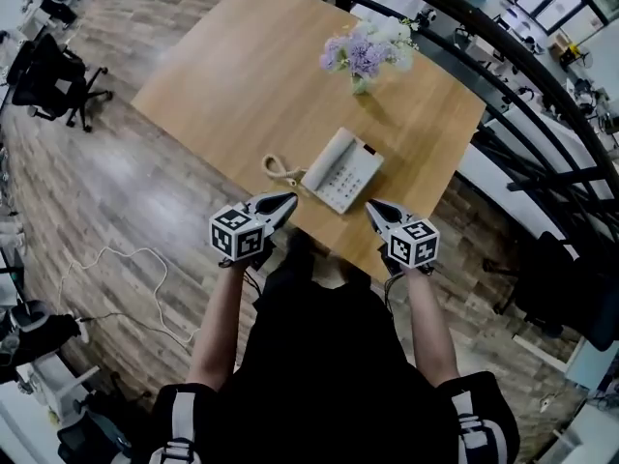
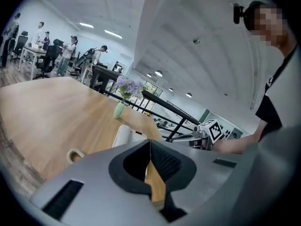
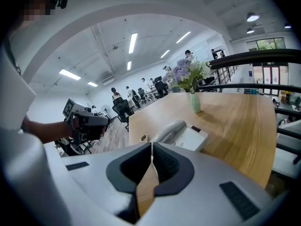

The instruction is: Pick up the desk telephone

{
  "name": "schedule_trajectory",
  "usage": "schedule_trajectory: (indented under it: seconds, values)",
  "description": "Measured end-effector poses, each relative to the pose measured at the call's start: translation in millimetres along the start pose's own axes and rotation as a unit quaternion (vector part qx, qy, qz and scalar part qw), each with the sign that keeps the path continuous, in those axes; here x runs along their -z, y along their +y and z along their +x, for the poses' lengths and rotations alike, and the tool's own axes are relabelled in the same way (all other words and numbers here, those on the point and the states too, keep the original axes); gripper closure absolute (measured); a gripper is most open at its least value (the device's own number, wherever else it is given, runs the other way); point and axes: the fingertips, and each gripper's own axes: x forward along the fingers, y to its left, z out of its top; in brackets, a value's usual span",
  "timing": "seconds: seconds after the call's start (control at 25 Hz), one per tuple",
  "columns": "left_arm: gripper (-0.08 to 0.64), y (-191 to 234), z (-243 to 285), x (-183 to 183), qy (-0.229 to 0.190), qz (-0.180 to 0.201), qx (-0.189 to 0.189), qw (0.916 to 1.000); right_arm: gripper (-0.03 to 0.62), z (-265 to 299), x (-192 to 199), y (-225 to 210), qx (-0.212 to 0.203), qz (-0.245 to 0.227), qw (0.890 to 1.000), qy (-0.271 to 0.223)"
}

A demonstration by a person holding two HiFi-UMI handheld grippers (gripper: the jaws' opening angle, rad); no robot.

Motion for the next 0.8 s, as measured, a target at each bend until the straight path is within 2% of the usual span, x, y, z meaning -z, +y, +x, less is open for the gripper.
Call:
schedule_trajectory:
  seconds: [0.24, 0.56, 0.68, 0.8]
  values:
    - [0.538, 25.4, 7.1, -11.1, 0.03, 0.014, 0.052, 0.9981, 0.568, 11.6, 1.4, 6.9, 0.056, 0.028, 0.998, -0.006]
    - [0.537, 40.1, 22.7, -13.3, 0.071, 0.034, 0.118, 0.9899, 0.568, 6.9, 4.0, 8.1, 0.129, 0.063, 0.989, -0.033]
    - [0.537, 43.0, 27.1, -16.0, 0.079, 0.045, 0.132, 0.9871, 0.568, 4.5, 10.4, 9.6, 0.145, 0.074, 0.986, -0.036]
    - [0.537, 44.1, 30.2, -18.4, 0.073, 0.036, 0.148, 0.9857, 0.566, 1.8, 19.1, 14.6, 0.153, 0.085, 0.984, -0.033]
